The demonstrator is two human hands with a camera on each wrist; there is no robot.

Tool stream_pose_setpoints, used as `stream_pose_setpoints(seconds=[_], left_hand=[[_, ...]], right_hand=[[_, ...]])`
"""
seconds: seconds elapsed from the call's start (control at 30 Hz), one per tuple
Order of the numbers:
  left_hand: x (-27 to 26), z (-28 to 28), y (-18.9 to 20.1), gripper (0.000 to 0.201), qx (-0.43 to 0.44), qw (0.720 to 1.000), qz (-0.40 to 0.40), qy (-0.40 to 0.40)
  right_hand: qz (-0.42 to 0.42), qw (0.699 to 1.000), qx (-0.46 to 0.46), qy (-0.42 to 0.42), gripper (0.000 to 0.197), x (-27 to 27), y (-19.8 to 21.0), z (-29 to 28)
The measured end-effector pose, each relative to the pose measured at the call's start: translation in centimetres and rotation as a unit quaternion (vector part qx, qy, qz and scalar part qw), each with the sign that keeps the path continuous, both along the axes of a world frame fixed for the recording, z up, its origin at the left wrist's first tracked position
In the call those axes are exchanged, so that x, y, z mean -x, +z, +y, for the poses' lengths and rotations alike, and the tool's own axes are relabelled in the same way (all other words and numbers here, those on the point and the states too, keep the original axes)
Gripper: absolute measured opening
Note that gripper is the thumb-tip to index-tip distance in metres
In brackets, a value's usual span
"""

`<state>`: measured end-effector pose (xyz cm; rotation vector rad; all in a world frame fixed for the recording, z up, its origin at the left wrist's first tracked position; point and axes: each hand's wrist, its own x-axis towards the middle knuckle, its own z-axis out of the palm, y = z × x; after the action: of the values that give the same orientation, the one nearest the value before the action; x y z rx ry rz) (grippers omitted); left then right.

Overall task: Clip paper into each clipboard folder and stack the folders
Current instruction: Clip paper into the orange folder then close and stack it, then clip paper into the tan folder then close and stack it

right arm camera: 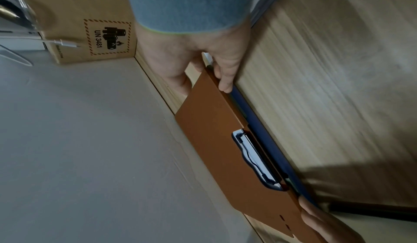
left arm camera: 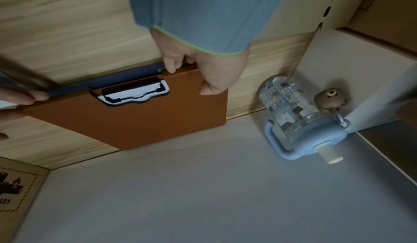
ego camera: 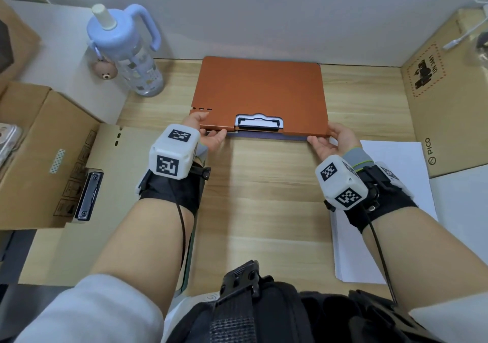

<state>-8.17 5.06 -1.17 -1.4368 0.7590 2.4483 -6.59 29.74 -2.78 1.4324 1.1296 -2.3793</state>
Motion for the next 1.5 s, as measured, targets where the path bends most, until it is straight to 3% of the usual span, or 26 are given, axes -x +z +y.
stream_pose_setpoints(seconds=[0.13, 0.23, 0.3, 0.37, 0.43, 0.53, 0.73, 0.87, 0.93, 1.1, 1.2, 1.3, 1.37, 1.5], left_hand=[[-0.2, -0.2, 0.0, 0.031, -0.02, 1.0, -0.004, 0.007], [-0.9, 0.0, 0.1, 0.033, 0.003, 1.0, 0.001, -0.021], [-1.4, 0.2, 0.3, 0.041, 0.03, 0.998, 0.012, -0.059], [-2.3, 0.3, 0.7, 0.026, 0.047, 0.992, 0.041, -0.113], [-3.1, 0.6, 1.2, 0.011, 0.065, 0.981, 0.066, -0.17], [-3.9, 1.0, 2.0, 0.016, 0.137, 0.957, 0.078, -0.245], [-6.5, -0.2, 1.5, 0.023, 0.316, 0.874, 0.069, -0.362], [-8.4, -3.3, -0.5, 0.025, 0.425, 0.822, 0.052, -0.377], [-9.3, -5.1, -1.3, 0.017, 0.503, 0.767, 0.019, -0.399], [-11.0, -9.9, -2.8, 0.046, 0.638, 0.649, -0.05, -0.411], [-12.1, -12.4, -2.9, 0.059, 0.682, 0.601, -0.107, -0.403], [-12.9, -15.0, -3.0, 0.067, 0.688, 0.602, -0.139, -0.38], [-13.3, -16.5, -3.1, 0.07, 0.67, 0.617, -0.164, -0.377], [-13.5, -17.7, -2.9, 0.074, 0.644, 0.636, -0.191, -0.38]], right_hand=[[0.009, 1.0, -0.006, 0.007, 0.041, -0.2, 0.1, 0.0], [0.012, 1.0, -0.006, 0.016, 0.027, -0.6, 0.7, -0.3], [0.007, 0.999, -0.003, 0.037, 0.024, -1.0, 0.8, -0.7], [0.006, 0.998, -0.003, 0.069, 0.027, -1.6, 0.9, -1.5], [0.012, 0.994, -0.004, 0.107, 0.017, -2.1, 1.2, -2.5], [0.028, 0.985, 0.0, 0.17, 0.005, -2.9, 1.8, -4.2], [0.045, 0.953, -0.023, 0.3, 0.013, -5.3, 2.3, -8.3], [0.045, 0.926, -0.045, 0.371, 0.014, -6.9, 1.8, -10.6], [0.039, 0.918, -0.048, 0.392, 0.015, -7.5, 1.4, -11.3], [0.01, 0.904, -0.039, 0.426, 0.015, -8.6, 0.4, -13.8], [-0.004, 0.896, -0.043, 0.442, 0.014, -8.8, -0.3, -15.3], [-0.021, 0.889, -0.046, 0.455, 0.012, -9.1, -1.0, -17.1], [-0.034, 0.882, -0.05, 0.468, 0.006, -9.3, -1.3, -18.3], [-0.045, 0.869, -0.061, 0.49, 0.017, -9.6, -2.3, -19.2]])
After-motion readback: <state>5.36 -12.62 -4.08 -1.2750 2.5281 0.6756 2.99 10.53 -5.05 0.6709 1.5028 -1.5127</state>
